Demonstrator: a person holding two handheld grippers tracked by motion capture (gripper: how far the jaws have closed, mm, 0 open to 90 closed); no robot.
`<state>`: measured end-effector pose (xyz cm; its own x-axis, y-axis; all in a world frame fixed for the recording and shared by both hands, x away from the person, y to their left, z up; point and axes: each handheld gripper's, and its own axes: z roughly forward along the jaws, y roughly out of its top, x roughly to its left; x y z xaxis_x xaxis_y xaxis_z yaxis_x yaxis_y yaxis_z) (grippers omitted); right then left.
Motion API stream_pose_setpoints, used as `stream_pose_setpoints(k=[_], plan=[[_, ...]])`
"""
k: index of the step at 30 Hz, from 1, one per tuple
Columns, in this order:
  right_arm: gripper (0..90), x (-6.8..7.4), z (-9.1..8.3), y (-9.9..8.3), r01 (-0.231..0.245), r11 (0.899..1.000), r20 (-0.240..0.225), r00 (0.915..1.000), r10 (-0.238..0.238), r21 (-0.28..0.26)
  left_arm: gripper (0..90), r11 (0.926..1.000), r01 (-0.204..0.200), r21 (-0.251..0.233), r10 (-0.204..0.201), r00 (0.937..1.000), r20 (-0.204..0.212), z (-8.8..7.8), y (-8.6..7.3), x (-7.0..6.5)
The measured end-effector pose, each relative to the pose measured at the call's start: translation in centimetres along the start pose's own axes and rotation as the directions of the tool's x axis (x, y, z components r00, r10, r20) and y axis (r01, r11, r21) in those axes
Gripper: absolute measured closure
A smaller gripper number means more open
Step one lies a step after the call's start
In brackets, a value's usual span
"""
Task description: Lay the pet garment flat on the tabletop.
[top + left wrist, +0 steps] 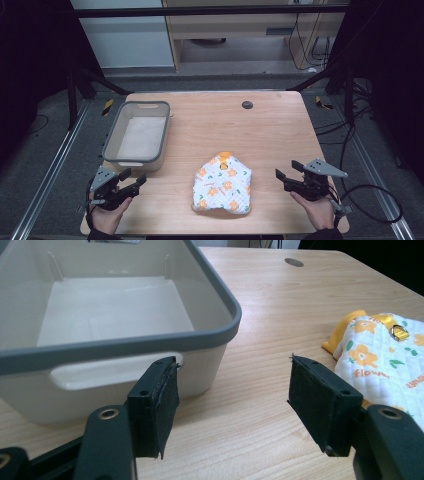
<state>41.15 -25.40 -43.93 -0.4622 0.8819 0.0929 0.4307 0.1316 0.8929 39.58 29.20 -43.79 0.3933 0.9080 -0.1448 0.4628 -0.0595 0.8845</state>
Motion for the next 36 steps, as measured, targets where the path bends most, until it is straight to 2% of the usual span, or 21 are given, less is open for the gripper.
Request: stream_pose_setpoints(k=[10,14,16,22,30,36], plan=[[27.8,0.5,0.4,1.8,0.017,1.000,-0.015,0.9997,-0.017,-0.020,38.6,0.9986,-0.025,-0.047,0.027,0.9990,0.036,0.1,2.3,-0.7],[28.0,0.7,0.7,2.9,0.027,0.999,-0.025,0.9993,-0.028,-0.032,39.1,0.9970,-0.038,-0.068,0.042,0.9978,0.052,0.7,3.8,-1.4],[28.0,0.8,0.8,3.2,0.029,0.999,-0.025,0.9992,-0.030,-0.033,39.1,0.9965,-0.044,-0.072,0.047,0.9975,0.053,0.9,4.1,-1.6],[28.1,0.8,2.0,4.7,0.039,0.999,-0.034,0.9986,-0.040,-0.032,39.7,0.9950,-0.076,-0.064,0.080,0.9949,0.062,2.8,5.2,-2.7],[28.9,1.1,3.5,5.6,0.060,0.998,-0.038,0.9974,-0.061,-0.017,39.4,0.9906,-0.132,-0.036,0.134,0.9887,0.067,5.7,6.1,-4.6],[29.1,1.3,5.1,5.9,0.063,0.998,-0.050,0.9967,-0.063,-0.008,39.0,0.9917,-0.128,-0.009,0.128,0.9876,0.090,8.1,6.6,-5.6]])
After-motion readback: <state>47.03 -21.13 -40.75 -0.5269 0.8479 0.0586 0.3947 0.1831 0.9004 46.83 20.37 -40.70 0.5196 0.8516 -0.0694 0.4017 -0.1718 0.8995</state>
